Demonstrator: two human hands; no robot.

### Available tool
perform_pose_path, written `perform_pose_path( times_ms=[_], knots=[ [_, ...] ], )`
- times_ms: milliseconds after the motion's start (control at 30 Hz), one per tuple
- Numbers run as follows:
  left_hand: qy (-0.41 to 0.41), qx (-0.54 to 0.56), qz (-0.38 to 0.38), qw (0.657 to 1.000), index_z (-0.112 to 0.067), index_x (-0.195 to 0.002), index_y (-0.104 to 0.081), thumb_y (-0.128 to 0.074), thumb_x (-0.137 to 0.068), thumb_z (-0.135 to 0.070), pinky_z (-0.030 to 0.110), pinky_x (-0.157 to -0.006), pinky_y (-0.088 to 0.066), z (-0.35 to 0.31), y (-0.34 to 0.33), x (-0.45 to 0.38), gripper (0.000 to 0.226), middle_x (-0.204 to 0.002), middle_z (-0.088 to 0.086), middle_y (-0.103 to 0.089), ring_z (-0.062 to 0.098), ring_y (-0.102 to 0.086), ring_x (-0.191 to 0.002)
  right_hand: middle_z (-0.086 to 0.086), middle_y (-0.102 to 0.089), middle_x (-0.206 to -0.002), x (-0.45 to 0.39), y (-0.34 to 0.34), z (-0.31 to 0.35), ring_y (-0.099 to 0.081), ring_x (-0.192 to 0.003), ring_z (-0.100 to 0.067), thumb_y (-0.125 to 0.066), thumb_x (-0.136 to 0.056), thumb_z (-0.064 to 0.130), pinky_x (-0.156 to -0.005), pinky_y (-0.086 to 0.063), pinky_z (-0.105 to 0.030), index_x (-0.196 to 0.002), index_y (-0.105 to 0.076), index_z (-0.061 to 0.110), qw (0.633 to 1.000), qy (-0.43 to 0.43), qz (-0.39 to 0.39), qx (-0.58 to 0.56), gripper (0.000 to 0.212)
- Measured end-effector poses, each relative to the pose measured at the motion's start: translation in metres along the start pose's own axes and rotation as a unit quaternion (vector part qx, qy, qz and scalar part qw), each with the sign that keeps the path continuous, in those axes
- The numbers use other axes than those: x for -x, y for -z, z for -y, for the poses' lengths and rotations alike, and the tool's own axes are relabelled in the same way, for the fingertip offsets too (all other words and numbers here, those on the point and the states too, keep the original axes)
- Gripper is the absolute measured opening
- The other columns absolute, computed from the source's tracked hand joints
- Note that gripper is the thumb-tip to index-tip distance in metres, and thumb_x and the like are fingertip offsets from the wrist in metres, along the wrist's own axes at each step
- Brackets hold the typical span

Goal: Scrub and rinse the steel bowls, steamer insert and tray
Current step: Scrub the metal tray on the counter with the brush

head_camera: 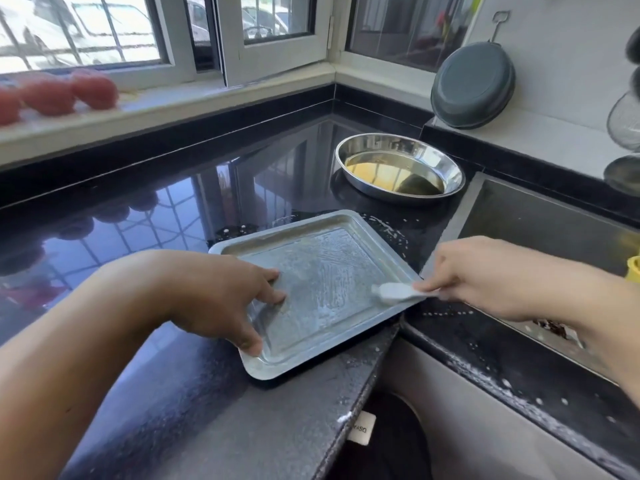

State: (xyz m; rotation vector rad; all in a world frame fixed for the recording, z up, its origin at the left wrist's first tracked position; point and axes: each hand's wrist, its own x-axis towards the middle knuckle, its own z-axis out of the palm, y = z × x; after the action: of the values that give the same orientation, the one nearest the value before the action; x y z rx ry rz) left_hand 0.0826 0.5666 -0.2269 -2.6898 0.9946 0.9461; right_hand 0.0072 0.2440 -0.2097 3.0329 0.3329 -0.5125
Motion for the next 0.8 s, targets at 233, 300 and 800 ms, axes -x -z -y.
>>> perform_pose_path(
  times_ms=[233,300,800],
  knots=[
    [0.015,-0.025,0.008,1.0,-0.044,-0.163,-0.019,-0.072,-0.082,-0.068,0.034,-0.124,-0.024,-0.011,0.001,0.003,0.099,-0.17,-0.024,0.007,0.011,-0.021,-0.156,0.013,-0.055,-0.09,0.035,-0.032,-0.003,-0.057,-0.085,-0.014,-0.054,-0.1,0.042,-0.078,-0.051,-0.038,-0.125,-0.062,0.055,0.983,-0.124,-0.125,-0.061,0.03],
    [0.018,-0.024,0.007,1.0,-0.043,-0.163,-0.02,-0.072,-0.082,-0.068,0.034,-0.124,-0.023,-0.012,0.001,0.004,0.1,-0.17,-0.024,0.006,0.012,-0.02,-0.156,0.011,-0.055,-0.088,0.041,-0.042,0.022,-0.057,-0.082,-0.012,-0.052,-0.099,0.046,-0.076,-0.05,-0.039,-0.121,-0.062,0.058,0.984,-0.088,-0.118,-0.105,0.026],
    [0.013,-0.022,0.001,1.0,-0.046,-0.162,-0.021,-0.074,-0.08,-0.068,0.038,-0.127,-0.021,-0.009,0.001,-0.001,0.101,-0.169,-0.027,0.004,0.012,-0.016,-0.157,0.005,-0.064,-0.123,0.0,-0.021,0.007,-0.063,-0.107,-0.029,-0.05,-0.103,0.031,-0.085,-0.053,-0.036,-0.129,-0.061,0.051,0.966,-0.238,-0.084,-0.06,0.035]
  ],
)
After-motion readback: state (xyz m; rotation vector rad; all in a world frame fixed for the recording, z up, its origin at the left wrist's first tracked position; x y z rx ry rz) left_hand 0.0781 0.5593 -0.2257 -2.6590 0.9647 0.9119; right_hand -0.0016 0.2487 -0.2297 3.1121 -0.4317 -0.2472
